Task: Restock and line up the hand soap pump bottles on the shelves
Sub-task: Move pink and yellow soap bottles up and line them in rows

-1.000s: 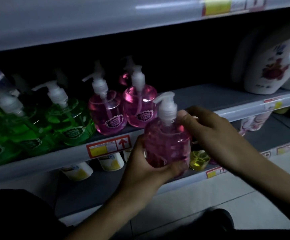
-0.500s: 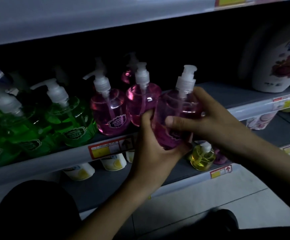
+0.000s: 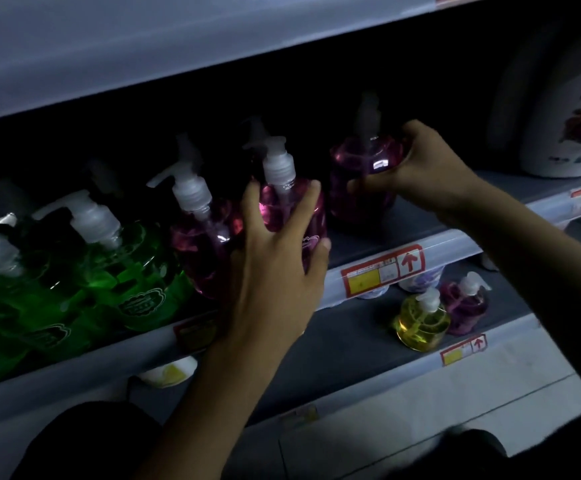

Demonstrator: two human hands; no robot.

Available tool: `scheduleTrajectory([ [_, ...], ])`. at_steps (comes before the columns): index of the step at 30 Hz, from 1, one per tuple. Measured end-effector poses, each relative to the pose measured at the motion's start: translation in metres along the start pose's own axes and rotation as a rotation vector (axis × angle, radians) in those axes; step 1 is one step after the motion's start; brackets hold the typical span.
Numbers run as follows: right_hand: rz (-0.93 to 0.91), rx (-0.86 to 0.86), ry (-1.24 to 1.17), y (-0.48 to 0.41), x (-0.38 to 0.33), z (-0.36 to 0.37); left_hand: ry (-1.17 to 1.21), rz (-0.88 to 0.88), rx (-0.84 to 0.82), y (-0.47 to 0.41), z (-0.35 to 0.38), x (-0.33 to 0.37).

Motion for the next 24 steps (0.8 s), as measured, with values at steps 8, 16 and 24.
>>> scheduleTrajectory([
  [8, 0.052, -0.157, 0.024, -0.031, 0.012, 0.034, -0.041, 0.037, 0.051, 0.0, 0.002, -0.006],
  [16, 0.103, -0.274, 0.081, -0.036, 0.011, 0.036, -0.02, 0.085, 0.047, 0.003, 0.004, -0.01],
  [24, -0.164, 0.094, 0.656, 0.006, -0.008, -0.007, 0.076, 0.277, 0.205, 0.028, 0.006, 0.015],
])
Point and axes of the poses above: each hand's wrist, its own y-axis away from the middle knuckle, its own z-axis out of the palm, x = y × z, the point moved 5 cm from there along -y, towards the middle knuckle, and after that the axes turned 3 degrees about z, right-handed, at the moved point
